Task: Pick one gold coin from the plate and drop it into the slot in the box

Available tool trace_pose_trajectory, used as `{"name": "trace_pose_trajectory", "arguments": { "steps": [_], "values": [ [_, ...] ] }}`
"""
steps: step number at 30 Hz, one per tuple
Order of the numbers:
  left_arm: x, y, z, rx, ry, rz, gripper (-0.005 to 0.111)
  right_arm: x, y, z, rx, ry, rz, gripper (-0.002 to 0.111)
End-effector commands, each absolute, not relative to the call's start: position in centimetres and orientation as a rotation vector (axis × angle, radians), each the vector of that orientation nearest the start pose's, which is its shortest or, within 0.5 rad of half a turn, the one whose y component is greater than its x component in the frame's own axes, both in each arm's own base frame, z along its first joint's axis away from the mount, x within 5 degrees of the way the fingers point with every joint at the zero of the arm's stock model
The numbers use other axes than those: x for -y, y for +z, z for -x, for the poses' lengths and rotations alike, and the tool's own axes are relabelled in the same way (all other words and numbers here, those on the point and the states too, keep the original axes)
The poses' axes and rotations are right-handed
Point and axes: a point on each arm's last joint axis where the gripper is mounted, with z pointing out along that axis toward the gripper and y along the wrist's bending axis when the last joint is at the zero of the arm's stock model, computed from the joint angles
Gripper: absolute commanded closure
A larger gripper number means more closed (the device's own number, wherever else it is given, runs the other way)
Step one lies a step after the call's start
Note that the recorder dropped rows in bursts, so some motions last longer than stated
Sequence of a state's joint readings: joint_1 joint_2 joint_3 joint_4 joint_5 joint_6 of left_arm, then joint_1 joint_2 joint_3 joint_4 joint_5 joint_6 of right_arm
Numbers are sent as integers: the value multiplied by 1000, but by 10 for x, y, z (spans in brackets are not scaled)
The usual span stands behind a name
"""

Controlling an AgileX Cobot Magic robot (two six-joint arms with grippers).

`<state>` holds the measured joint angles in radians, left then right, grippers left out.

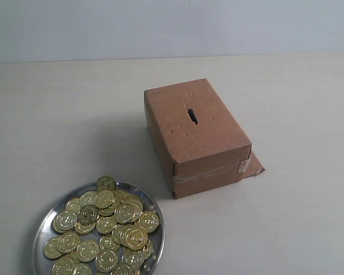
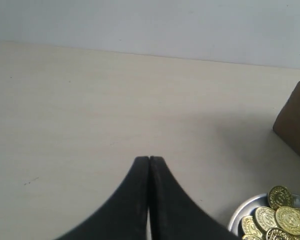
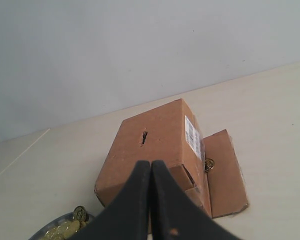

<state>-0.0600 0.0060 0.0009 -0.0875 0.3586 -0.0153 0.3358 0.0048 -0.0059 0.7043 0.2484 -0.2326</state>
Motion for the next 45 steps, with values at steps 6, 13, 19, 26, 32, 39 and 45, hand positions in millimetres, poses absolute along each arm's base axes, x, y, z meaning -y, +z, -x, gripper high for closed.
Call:
{"name": "trace_pose_trajectory", "arguments": {
  "steps": [6, 13, 19, 26, 32, 39, 45],
  "values": [
    [6, 181, -53, -1839, -146, 32, 107, -32, 196, -47, -1730, 724, 25, 108],
    [6, 181, -53, -1841, -146, 32, 107, -32, 196, -47, -1730, 724, 25, 108],
    [6, 181, -53, -1841, -146, 32, 107, -32, 196, -47, -1730, 724, 25, 108],
    [6, 181, -53, -1841, -146, 32, 107, -32, 196, -47, -1730, 724, 25, 108],
    [6, 181, -53, -1841, -146, 32, 107, -30, 194, -47, -1725, 615, 118, 108],
    [6, 181, -53, -1841, -146, 32, 107, -22, 193, -51, -1721, 402, 109, 108],
    [6, 181, -53, -1841, -146, 32, 107, -14, 193, -54, -1717, 279, -12, 108]
  ]
}}
